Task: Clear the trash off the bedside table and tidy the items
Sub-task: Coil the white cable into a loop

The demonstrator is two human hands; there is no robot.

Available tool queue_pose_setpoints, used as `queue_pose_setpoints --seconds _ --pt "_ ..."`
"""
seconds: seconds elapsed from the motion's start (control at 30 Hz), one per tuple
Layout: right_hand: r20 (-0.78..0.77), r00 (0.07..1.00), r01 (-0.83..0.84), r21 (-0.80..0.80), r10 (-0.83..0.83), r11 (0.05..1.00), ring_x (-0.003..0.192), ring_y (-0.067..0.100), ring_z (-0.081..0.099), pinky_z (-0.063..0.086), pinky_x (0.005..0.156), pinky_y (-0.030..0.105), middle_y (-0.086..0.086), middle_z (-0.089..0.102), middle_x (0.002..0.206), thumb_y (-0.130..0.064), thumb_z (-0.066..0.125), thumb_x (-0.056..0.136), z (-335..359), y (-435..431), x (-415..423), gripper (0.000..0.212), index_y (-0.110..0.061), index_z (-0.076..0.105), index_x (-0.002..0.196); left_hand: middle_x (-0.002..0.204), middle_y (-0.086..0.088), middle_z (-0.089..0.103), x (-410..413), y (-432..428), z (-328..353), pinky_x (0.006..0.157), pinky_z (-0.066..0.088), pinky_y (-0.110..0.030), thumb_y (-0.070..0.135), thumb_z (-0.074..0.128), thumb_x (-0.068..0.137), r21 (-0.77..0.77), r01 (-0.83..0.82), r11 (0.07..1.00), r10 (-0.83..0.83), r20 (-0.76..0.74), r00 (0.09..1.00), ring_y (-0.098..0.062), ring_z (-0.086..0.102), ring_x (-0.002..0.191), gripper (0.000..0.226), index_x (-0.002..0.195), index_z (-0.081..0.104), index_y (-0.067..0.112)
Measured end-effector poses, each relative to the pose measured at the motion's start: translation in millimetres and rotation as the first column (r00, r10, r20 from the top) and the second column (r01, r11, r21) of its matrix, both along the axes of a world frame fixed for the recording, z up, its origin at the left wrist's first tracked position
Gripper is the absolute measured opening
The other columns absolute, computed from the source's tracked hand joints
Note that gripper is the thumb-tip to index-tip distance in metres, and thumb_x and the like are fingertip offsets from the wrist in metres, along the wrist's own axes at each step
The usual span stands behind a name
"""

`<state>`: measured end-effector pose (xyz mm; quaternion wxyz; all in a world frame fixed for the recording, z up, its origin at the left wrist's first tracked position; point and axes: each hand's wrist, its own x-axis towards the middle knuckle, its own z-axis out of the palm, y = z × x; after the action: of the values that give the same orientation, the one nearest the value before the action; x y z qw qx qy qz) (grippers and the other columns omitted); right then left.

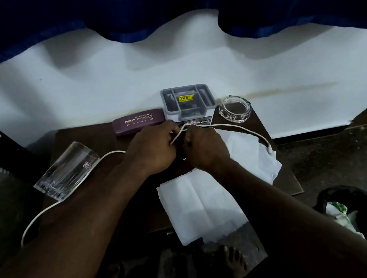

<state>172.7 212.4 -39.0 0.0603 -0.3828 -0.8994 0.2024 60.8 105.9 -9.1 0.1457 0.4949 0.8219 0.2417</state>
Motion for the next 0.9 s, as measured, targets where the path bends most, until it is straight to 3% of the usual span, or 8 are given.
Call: queue_pose_setpoints --seconds 0.13,0.23,0.33,0.4,0.6,0.7,0.8,0.9 --pt "-0.070 0.997 0.010 -0.055 -0.014 0.998 0.095 0.033 0.068 0.041 0.070 0.028 0.005 0.074 0.098 -0.018 0.061 0.084 12.9 3.2 7.6 0.010 -0.027 0.062 0.086 0.116 -0.004 0.074 8.6 6.5 1.1 0.090 0.054 -0.043 0.023 0.065 0.084 -0.006 -0.028 1.000 0.028 0.115 0.993 -0.031 0.068 0.108 0.047 0.128 0.055 0.032" --pt "-0.023 0.998 -0.057 0.004 0.057 0.998 0.097 0.029 0.069 0.035 0.070 0.024 0.004 0.076 0.102 -0.015 0.060 0.084 18.5 6.8 12.3 0.016 -0.024 0.072 0.089 0.119 -0.005 0.074 15.1 10.8 -0.8 0.091 0.053 -0.042 0.029 0.068 0.089 -0.002 -0.043 0.999 0.042 0.168 0.985 -0.029 0.068 0.109 0.043 0.130 0.058 0.026" --pt "0.021 0.998 -0.067 0.006 0.067 0.998 0.098 0.031 0.070 0.046 0.073 0.027 0.006 0.076 0.102 -0.021 0.062 0.087 21.6 13.3 18.8 0.014 -0.018 0.075 0.091 0.095 -0.005 0.077 22.6 17.9 -1.2 0.083 0.056 -0.041 0.033 0.063 0.095 -0.015 -0.048 0.999 0.050 0.168 0.985 -0.028 0.073 0.088 0.018 0.100 0.072 0.018" --pt "0.023 0.998 -0.058 -0.007 0.058 0.998 0.097 0.029 0.070 0.054 0.081 0.034 0.004 0.076 0.101 -0.024 0.064 0.087 24.8 16.7 24.1 0.015 -0.018 0.078 0.092 0.080 -0.004 0.076 25.4 21.4 -1.3 0.077 0.056 -0.040 0.027 0.060 0.095 -0.005 -0.085 0.996 0.085 0.168 0.982 -0.027 0.073 0.080 0.022 0.082 0.074 0.015" --pt "-0.104 0.994 0.019 -0.115 -0.031 0.993 0.093 0.023 0.071 0.055 0.081 0.033 -0.002 0.078 0.094 -0.022 0.074 0.080 27.0 17.1 36.4 0.007 -0.028 0.078 0.083 0.087 -0.008 0.076 27.2 26.1 1.0 0.081 0.057 -0.040 0.027 0.063 0.091 -0.043 -0.178 0.983 0.182 0.114 0.977 -0.031 0.071 0.087 0.018 0.083 0.076 0.017" --pt "-0.038 0.999 -0.031 -0.021 0.030 0.999 0.091 0.031 0.070 0.043 0.067 0.030 0.005 0.076 0.094 -0.027 0.063 0.085 20.3 11.2 33.8 0.013 -0.023 0.075 0.087 0.091 -0.007 0.076 29.0 25.5 1.2 0.082 0.057 -0.040 0.023 0.063 0.084 -0.072 -0.175 0.982 0.181 0.089 0.979 -0.030 0.071 0.090 0.017 0.090 0.077 0.016" --pt "-0.156 0.987 0.044 -0.020 -0.046 0.999 0.092 0.033 0.068 0.044 0.067 0.032 0.006 0.074 0.096 -0.027 0.063 0.084 20.6 14.9 30.8 0.009 -0.023 0.063 0.091 0.093 -0.006 0.076 31.1 26.1 5.2 0.081 0.055 -0.039 0.022 0.060 0.080 -0.047 -0.153 0.987 0.157 0.098 0.983 -0.030 0.069 0.091 0.019 0.090 0.077 0.018" --pt "-0.252 0.968 0.006 0.045 0.006 0.999 0.097 0.036 0.067 0.047 0.070 0.036 0.012 0.071 0.103 -0.024 0.063 0.082 23.7 18.3 29.5 0.034 -0.018 0.062 0.116 0.083 -0.003 0.075 30.4 25.3 8.6 0.078 0.055 -0.040 0.025 0.057 0.078 0.014 -0.113 0.994 0.110 0.145 0.983 -0.026 0.069 0.083 0.020 0.084 0.075 0.019"
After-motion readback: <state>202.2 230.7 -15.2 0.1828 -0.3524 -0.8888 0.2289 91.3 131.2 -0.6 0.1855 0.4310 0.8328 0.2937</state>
